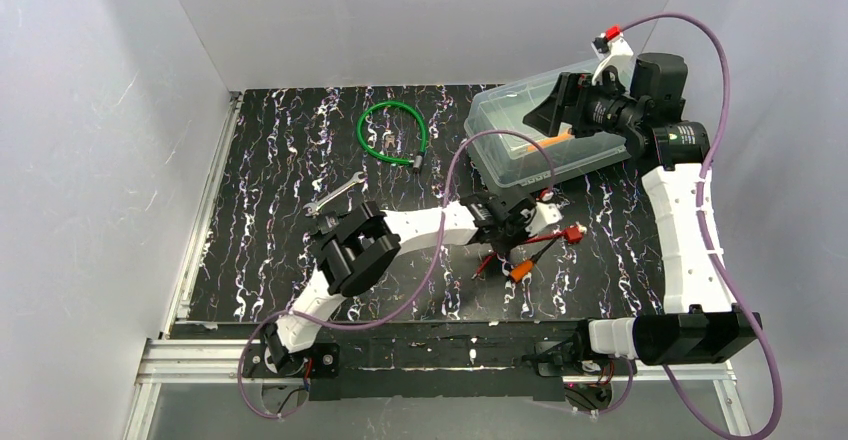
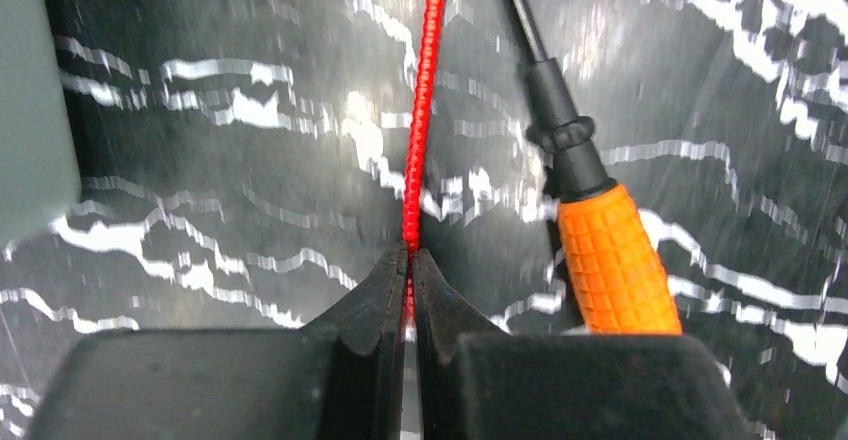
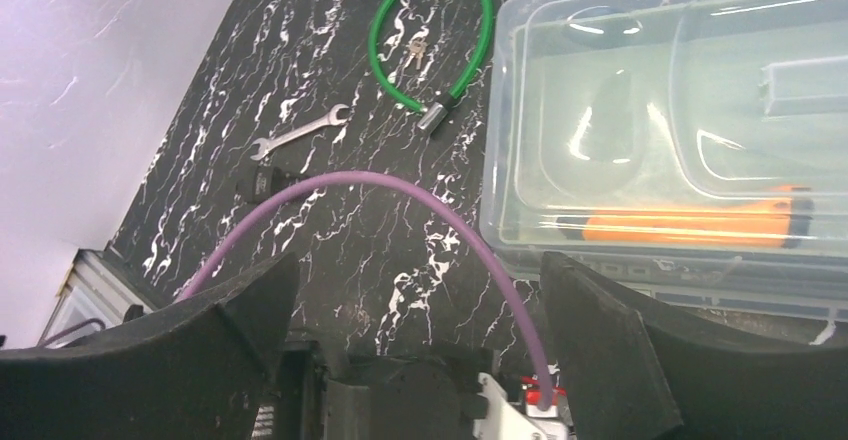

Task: Lock with the key
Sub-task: Move the lock to the center of the board.

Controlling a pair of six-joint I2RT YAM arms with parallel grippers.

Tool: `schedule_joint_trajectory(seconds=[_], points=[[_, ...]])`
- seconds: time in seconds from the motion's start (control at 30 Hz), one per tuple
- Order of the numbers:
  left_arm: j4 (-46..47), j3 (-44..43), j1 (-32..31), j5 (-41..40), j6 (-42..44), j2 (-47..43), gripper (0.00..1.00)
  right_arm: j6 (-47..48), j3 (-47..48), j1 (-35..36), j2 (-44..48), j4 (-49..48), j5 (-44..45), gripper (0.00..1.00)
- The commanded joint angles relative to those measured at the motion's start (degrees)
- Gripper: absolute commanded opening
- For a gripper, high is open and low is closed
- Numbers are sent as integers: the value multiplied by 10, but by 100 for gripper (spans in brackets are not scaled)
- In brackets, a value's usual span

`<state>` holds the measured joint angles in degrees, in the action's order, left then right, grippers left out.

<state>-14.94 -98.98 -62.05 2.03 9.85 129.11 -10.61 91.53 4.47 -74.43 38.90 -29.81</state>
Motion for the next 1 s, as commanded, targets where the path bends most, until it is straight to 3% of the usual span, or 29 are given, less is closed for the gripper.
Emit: schedule_joint_trajectory(seconds=[0.0,0.27,0.5,0.77,0.87,0.97], points=[[-114,94,17,2,25,-74,0,15,15,-3,1,-35,-58,98],[-127,238,79,-4,50,-203,0,45,-12,-3,3,-63,-106,97],[-111,339,177,26,96,-359,0,184,-70,-3,4,-34,-156,95],[-102,387,243,73,173,-458,0,326,-100,11,-18,60,-192,88],[-148,373,270,140,166,-465,0,383,-97,55,-41,103,-165,85],[-184,368,315,260,135,-494,10,424,-104,133,-61,111,-98,82]])
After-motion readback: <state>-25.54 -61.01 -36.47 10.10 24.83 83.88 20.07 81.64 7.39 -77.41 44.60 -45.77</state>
